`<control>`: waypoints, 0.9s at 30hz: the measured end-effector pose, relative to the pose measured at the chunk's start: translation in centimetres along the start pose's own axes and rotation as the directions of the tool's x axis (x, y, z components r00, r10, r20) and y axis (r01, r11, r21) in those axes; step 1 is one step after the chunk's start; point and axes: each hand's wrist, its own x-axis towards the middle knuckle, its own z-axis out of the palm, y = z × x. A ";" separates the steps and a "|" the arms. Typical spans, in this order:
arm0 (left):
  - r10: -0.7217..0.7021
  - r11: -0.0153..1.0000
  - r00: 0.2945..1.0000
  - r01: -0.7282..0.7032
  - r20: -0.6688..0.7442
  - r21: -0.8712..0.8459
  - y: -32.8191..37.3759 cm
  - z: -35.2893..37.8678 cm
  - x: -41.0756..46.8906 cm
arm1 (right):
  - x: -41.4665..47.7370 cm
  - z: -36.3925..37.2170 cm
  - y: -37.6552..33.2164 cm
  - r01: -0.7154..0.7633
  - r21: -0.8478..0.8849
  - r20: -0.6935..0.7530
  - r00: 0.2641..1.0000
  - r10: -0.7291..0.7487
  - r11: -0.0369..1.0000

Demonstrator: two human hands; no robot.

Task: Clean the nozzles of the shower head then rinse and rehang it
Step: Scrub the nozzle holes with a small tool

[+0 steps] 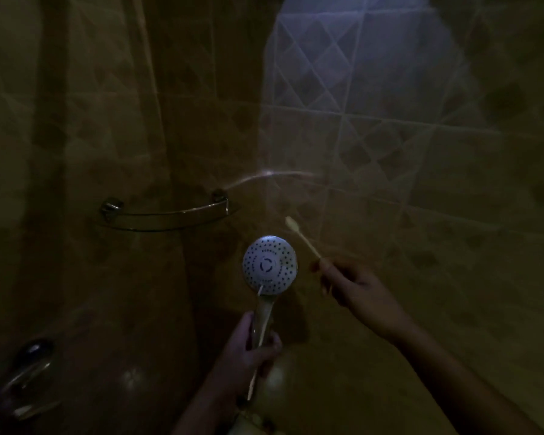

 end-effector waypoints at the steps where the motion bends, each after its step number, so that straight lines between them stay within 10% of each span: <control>1: -0.023 1.000 1.000 0.023 -0.001 0.011 -0.8 1.1 -0.4 | -1.1 -0.4 0.8 0.011 -0.050 0.004 1.000 -0.010 0.999; 14: 0.055 0.928 0.991 -0.005 -0.122 0.372 -7.2 9.4 -2.7 | -8.4 -4.0 9.5 0.048 -0.437 0.186 0.982 0.038 0.898; 27: 0.048 0.936 0.996 -0.019 -0.075 0.351 -7.2 10.5 -3.0 | -8.1 -6.0 10.1 0.174 -0.493 0.181 0.979 -0.095 0.852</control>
